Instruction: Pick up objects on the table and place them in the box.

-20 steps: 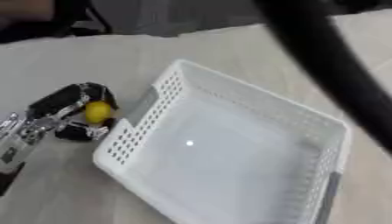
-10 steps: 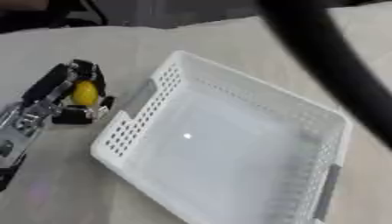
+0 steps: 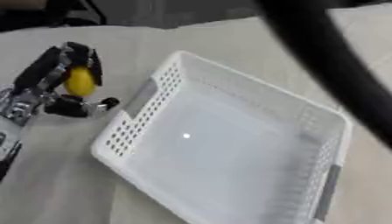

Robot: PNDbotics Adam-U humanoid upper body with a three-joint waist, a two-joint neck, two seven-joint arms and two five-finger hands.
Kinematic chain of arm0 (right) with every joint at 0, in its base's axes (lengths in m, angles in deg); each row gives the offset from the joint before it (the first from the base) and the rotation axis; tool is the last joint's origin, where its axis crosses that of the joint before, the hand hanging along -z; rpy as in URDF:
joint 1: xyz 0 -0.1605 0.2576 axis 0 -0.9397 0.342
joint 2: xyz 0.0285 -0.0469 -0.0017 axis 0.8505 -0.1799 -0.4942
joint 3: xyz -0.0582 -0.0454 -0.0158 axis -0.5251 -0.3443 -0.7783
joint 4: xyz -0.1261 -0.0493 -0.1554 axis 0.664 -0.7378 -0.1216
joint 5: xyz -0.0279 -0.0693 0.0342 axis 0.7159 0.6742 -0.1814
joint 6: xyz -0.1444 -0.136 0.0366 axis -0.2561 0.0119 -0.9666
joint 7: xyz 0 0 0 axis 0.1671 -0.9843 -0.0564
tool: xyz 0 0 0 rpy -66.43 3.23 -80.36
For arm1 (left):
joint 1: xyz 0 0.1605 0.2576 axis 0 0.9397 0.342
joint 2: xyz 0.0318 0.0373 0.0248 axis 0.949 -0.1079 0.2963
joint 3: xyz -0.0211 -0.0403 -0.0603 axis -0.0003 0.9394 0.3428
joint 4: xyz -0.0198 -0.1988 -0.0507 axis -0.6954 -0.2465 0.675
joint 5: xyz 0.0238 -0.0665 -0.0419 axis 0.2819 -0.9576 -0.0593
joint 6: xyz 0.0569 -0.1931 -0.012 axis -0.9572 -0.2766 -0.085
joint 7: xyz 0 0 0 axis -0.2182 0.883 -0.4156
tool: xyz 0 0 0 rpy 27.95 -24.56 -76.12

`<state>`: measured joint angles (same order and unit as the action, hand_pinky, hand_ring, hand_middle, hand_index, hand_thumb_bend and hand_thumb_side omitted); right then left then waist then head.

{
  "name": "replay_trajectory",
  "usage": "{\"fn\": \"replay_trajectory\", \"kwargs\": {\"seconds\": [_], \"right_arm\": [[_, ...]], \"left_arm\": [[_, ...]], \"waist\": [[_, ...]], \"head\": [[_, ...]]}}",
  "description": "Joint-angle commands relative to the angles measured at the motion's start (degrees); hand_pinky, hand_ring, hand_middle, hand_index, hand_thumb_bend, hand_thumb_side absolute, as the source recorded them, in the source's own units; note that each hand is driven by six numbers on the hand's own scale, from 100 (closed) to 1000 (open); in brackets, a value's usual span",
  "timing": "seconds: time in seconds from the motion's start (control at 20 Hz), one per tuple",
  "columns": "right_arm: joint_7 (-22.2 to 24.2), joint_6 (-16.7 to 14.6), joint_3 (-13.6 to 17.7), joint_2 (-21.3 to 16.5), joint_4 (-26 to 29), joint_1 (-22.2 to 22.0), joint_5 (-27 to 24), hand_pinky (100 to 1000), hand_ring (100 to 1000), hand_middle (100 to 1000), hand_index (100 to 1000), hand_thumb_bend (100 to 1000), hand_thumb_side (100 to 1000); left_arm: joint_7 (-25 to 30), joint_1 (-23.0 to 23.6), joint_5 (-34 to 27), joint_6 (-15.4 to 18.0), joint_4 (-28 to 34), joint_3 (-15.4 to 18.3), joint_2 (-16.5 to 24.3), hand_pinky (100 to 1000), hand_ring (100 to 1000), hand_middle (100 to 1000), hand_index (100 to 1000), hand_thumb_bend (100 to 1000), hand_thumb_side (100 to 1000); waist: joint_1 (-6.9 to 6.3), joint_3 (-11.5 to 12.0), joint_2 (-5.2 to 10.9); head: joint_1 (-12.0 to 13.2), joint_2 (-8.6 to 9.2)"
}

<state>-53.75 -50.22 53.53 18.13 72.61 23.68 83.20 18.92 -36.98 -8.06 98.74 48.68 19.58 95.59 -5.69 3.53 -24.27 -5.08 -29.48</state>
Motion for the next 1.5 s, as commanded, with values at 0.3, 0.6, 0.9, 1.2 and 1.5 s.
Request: {"fn": "replay_trajectory", "kwargs": {"seconds": [0.3,0.6,0.9,1.2,1.5], "right_arm": [[0.1,0.6,0.1,-0.2,0.0,-1.3,1.0,475,584,677,719,100,890],[0.3,1.0,0.3,-0.7,0.7,-1.5,2.0,474,583,675,719,100,891],[0.5,1.4,0.6,-1.7,1.5,-1.6,3.1,472,582,674,718,100,892],[0.8,1.9,0.9,-2.5,2.3,-1.7,4.1,472,582,674,718,100,893],[0.9,2.3,1.2,-2.8,2.7,-1.9,4.5,472,582,674,718,100,894]], "left_arm": [[1.5,-1.8,2.1,-3.6,9.1,1.6,-0.4,100,100,100,168,543,100],[6.0,-4.0,2.2,-4.2,9.6,0.2,-4.6,100,100,100,177,432,100],[7.9,-4.8,-0.1,-4.1,8.9,-1.4,-9.6,100,100,100,202,165,100],[8.8,-6.2,-2.3,-3.8,7.3,-3.4,-12.9,100,177,188,313,100,100],[9.7,-7.5,-1.0,-2.0,2.5,-4.7,-13.5,100,311,345,471,100,100]], "waist": [[0.46,-0.2,1.55],[0.25,-1.0,1.83],[-0.23,-2.0,2.08],[-0.77,-2.8,2.33],[-1.06,-3.0,2.49]], "head": [[0.1,0.49],[0.1,0.55],[-1.6,0.64],[-2.4,0.5],[-2.9,0.37]]}}
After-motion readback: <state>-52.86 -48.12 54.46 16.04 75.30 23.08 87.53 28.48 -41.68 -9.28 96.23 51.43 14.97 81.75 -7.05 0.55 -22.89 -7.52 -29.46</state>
